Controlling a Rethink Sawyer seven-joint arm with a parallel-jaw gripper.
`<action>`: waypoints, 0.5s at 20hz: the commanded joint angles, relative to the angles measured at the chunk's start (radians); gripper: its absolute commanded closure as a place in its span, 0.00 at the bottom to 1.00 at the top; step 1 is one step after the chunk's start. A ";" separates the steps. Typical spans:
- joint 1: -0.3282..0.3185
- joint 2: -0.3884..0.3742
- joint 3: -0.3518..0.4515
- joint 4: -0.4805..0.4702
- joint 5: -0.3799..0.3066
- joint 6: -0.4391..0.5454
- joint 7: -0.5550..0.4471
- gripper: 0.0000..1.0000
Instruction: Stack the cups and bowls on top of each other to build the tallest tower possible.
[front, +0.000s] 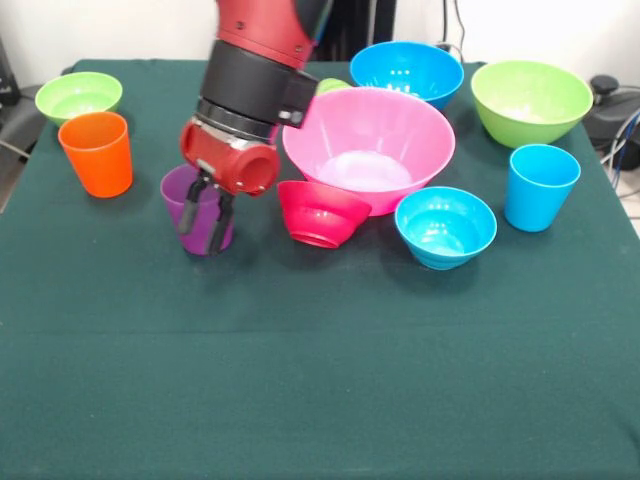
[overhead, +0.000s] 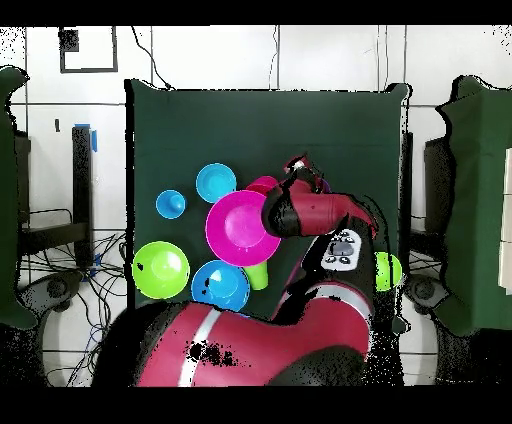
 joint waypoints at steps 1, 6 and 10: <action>0.007 -0.030 0.199 0.041 -0.141 0.093 -0.163 0.00; 0.006 -0.038 0.197 0.042 -0.182 0.113 -0.148 0.00; -0.004 -0.047 0.208 0.044 -0.204 0.126 -0.143 0.00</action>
